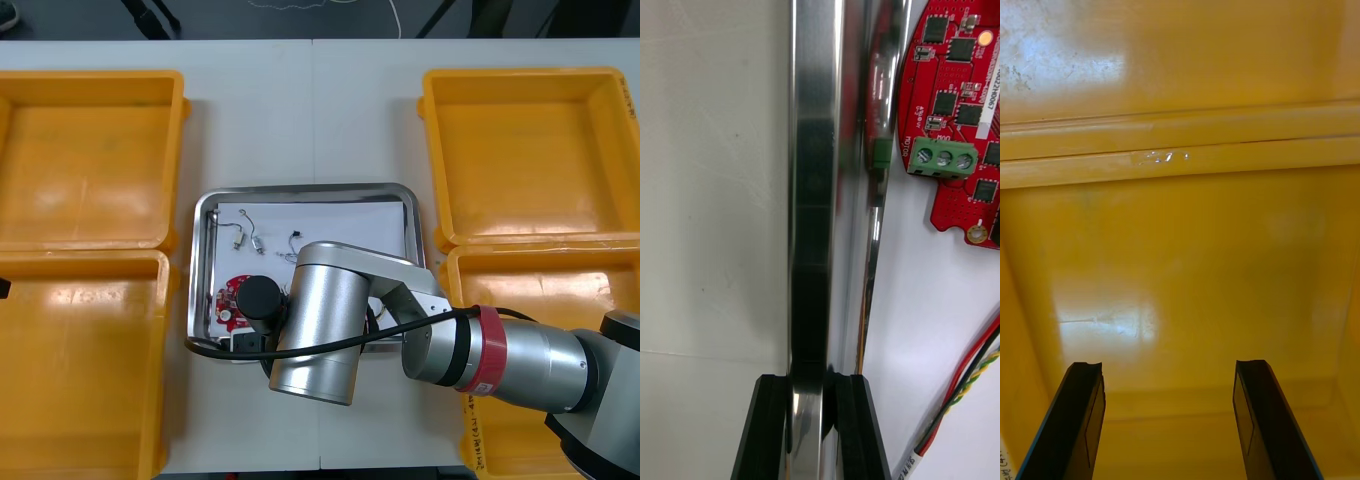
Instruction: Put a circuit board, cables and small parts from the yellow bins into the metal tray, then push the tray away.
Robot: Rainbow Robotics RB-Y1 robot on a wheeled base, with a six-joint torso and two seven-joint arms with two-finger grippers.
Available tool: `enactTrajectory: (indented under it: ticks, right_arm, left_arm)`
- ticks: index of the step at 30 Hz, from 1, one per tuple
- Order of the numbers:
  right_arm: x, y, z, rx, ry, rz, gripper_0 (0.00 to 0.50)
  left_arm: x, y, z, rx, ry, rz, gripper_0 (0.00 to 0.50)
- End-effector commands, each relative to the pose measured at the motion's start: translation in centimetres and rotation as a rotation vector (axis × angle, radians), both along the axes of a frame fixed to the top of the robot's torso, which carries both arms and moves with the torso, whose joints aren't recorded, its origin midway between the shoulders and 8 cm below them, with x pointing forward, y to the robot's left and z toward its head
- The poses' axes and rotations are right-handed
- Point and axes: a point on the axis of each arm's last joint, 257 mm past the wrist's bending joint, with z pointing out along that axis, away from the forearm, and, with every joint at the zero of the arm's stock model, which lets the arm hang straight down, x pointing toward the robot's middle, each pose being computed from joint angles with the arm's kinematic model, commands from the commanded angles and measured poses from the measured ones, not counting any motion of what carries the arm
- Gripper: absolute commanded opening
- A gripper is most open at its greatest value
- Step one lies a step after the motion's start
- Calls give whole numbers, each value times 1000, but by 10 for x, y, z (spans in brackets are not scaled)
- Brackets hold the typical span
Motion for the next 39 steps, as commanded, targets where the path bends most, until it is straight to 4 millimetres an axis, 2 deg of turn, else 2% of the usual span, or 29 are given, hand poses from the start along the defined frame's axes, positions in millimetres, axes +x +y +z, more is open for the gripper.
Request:
enactTrajectory:
  ticks: [1,10,23,33,39]
  right_arm:
    - [2,18,12,5,-39,69,0]
    - [15,17,26,6,-70,52,0]
    - [44,18,59,8,-150,34,0]
    - [75,15,74,12,-183,-14,0]
    - [93,16,91,9,-221,-21,0]
  left_arm:
    - [-5,14,13,66,-13,-29,500]
    - [-5,14,13,66,-13,-29,500]
    - [-5,14,13,66,-13,-29,500]
    - [-5,14,13,66,-13,-29,500]
    - [-5,14,13,66,-13,-29,500]
